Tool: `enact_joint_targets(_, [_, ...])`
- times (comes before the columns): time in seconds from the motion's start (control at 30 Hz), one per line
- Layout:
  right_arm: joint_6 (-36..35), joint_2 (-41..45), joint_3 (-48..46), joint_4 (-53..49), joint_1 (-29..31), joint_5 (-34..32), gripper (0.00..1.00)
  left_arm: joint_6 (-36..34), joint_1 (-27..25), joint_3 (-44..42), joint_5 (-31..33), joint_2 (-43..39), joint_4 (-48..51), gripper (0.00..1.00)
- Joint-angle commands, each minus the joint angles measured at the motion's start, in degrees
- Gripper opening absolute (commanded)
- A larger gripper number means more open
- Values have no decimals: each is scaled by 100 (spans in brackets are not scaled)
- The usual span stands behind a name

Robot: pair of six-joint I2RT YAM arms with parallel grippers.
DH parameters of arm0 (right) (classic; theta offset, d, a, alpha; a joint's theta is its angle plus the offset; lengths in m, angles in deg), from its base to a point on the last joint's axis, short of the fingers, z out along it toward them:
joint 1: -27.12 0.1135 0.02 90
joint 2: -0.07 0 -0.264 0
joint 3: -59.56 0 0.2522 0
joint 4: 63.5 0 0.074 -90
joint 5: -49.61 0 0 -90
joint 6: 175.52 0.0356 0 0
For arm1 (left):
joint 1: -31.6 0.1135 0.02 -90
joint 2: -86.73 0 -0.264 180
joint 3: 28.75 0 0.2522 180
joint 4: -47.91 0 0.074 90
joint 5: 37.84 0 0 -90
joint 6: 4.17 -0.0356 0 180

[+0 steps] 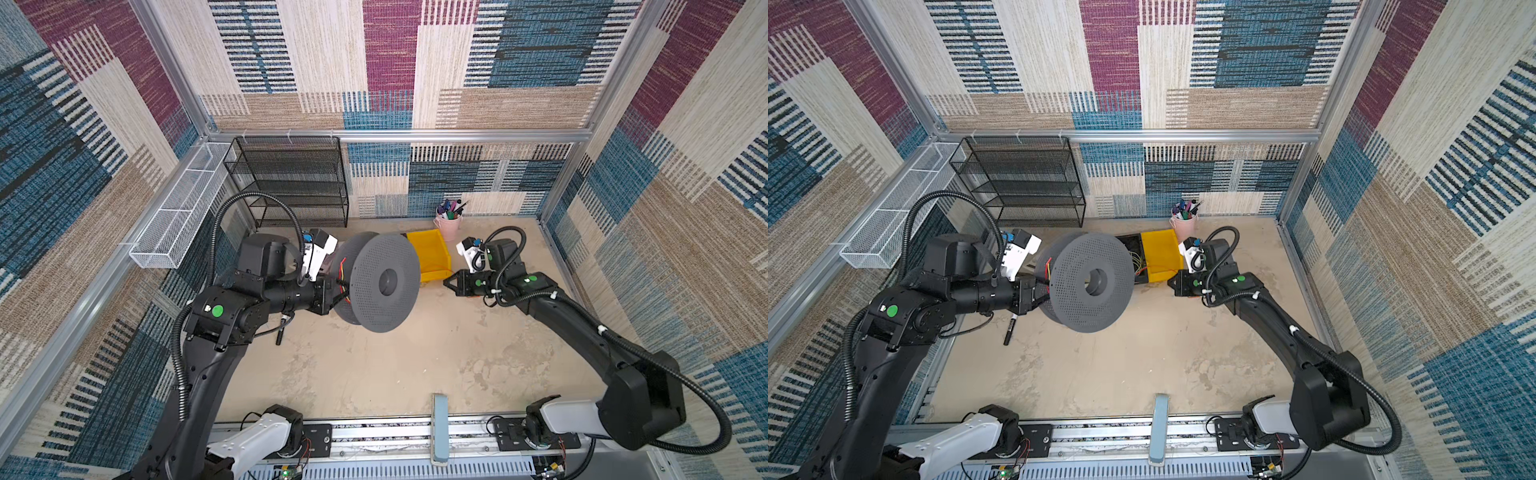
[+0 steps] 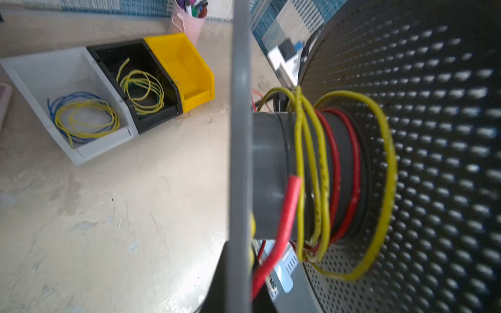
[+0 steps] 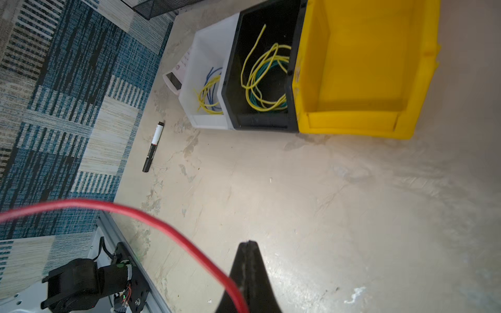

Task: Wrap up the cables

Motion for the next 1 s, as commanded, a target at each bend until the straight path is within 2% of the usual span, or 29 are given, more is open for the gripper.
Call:
enact_joint_targets(0.0, [-622,-425,876,-663,-42,-558,0,-636,-103,-251,172,-59,237,0])
enact_joint_targets(0.1, [-855,-894,1810,-1238,-46,-590,0,-819,-528,-477,976,18,365,0])
enact_joint_targets(0.23, [-918,-1433,2761,-1754,-16,156,0,-1002,-1720,-567,2909,477,587,0])
enact_joint_targets(0.33, [-918,-1638,3201,-1914,135,735,0,-1050,-2389,-557,4332,1031,733,0])
enact_joint_targets(0.43, [-909,-1711,3468,-2064,288,1269,0,-996,-2632,-437,5286,1468,731,0])
enact_joint_targets(0.57, [-873,-1681,3814,-2281,419,1881,0,-756,-2646,-114,6153,1945,694,0])
enact_joint_targets(0.67, [-701,-1542,3830,-2161,593,2410,0,-307,-2646,179,6589,2278,614,0])
enact_joint_targets(0.73, [-545,-1412,3720,-1963,764,2691,0,56,-2621,335,6635,2427,432,0])
enact_joint_targets(0.87, [202,-913,2950,-808,1081,3222,0,747,-2507,621,6333,2637,-45,0])
enact_joint_targets(0.97, [679,-578,2467,-190,1377,3179,0,1211,-2380,656,5902,2660,-600,0])
